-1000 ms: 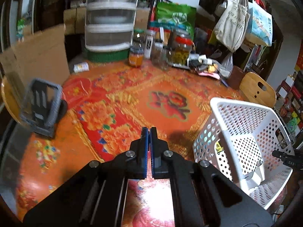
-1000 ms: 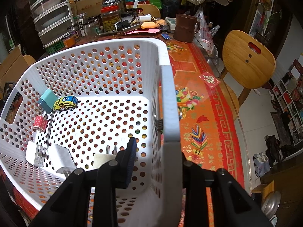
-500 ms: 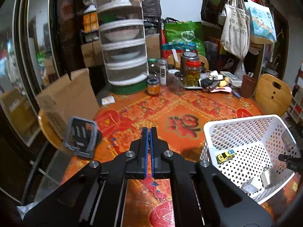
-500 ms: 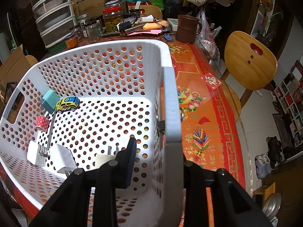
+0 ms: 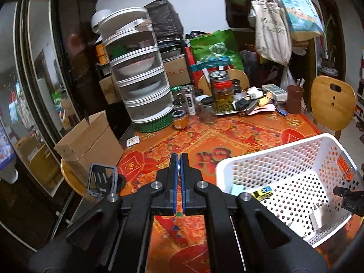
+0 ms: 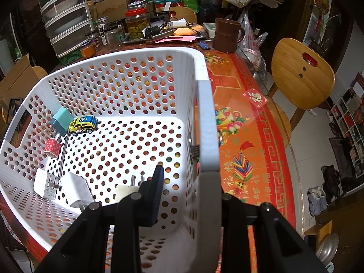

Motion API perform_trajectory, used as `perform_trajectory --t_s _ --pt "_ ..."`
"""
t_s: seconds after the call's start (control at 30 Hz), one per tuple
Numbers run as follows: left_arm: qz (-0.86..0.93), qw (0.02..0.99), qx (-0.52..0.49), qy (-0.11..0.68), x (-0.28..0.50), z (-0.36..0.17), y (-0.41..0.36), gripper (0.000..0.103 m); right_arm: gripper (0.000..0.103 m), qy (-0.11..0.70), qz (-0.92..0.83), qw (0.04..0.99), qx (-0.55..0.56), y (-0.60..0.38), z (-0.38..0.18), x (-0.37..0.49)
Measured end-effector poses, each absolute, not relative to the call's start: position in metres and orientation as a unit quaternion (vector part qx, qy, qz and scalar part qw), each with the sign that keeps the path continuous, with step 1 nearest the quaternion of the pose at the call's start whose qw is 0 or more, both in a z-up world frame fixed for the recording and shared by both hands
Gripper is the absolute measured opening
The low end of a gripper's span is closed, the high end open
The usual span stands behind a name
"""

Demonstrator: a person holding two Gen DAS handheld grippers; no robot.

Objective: Organize rigid objects
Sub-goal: 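Carry the keys into the basket and open the left tool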

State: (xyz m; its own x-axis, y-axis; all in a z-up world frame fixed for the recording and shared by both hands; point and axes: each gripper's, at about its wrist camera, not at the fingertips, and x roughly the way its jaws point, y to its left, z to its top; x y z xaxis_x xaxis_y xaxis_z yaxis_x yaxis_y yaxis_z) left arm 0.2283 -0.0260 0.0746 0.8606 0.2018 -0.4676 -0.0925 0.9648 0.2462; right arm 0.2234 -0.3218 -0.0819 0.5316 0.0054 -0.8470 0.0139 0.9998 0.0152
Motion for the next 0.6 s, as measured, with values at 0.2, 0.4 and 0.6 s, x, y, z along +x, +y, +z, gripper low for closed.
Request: perform_trajectory --t_s 0.2,0.4,0.6 --pt "0.056 0.956 0.132 0.256 0.229 0.063 -0.069 0.002 0.029 0.484 -0.002 0.875 0.01 -0.322 -0.082 0.223" --pt "0.048 0.95 0.156 0.265 0.231 0.046 -0.1 0.002 0.029 0.484 -0.003 0.875 0.01 -0.322 -0.082 0.223" --pt "0.039 0.944 0.168 0.282 0.244 0.025 -0.116 0.002 0.029 0.483 -0.001 0.875 0.011 -0.32 -0.082 0.224"
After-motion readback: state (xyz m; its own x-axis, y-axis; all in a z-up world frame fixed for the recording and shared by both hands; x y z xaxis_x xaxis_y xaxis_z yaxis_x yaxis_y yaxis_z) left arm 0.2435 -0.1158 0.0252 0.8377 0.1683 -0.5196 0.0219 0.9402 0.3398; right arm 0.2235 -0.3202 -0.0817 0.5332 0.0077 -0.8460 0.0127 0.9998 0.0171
